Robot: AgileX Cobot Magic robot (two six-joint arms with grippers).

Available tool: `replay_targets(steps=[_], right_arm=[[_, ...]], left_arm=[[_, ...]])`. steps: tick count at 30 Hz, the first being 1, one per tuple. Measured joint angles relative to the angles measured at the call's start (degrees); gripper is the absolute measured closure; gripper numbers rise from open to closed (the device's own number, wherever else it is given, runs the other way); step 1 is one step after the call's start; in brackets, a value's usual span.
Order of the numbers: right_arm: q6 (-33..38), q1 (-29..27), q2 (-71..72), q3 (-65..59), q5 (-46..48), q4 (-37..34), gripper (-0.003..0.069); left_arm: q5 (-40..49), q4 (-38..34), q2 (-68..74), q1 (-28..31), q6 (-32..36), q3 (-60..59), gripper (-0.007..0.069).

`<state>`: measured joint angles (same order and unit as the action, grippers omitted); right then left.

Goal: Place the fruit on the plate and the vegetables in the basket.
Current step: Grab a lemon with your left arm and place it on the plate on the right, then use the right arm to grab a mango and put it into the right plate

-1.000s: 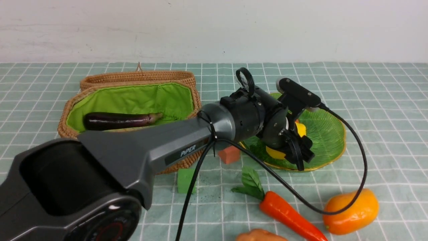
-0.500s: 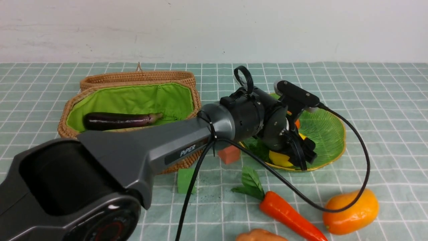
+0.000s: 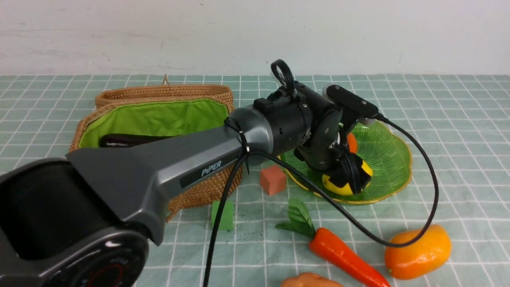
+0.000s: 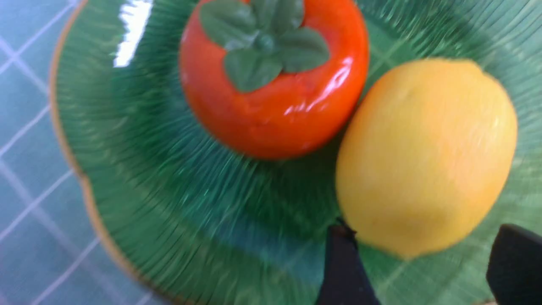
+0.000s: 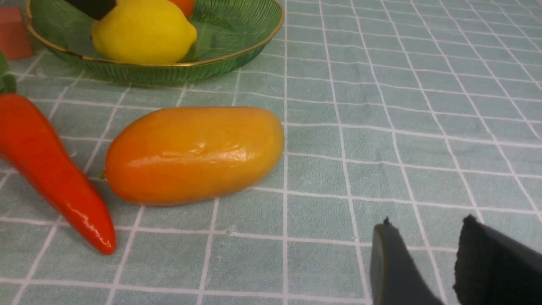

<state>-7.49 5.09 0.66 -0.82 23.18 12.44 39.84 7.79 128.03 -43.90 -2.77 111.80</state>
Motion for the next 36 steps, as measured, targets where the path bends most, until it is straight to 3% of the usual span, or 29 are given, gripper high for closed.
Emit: replay_targets(steps=[5,9,17,24,36], right_arm=[[0.0,0.0,0.0,0.0,0.0,0.0,0.0419],[0.0,0.0,0.0,0.0,0.0,0.0,0.0419],[0.0,0.0,0.0,0.0,0.0,0.0,0.0419],[0.0,0.0,0.0,0.0,0.0,0.0,0.0419],[0.0,0.0,0.0,0.0,0.0,-0.1,0.0418]], left_arm=[[4.4,0.4,-1.9,0.0,-1.1,0.0,0.0276],[11.0,0.6,-5.9,0.0,-5.4,0.0,0.042],[23.2,0.6,-16.8,0.0,-13.7,0.0,0.0638],[30.8,0.6,-27.3,0.0,-14.9,-1.6,0.0638],[30.8,-0.6,-57.8,0.0,-18.0,-24.5,0.0638]])
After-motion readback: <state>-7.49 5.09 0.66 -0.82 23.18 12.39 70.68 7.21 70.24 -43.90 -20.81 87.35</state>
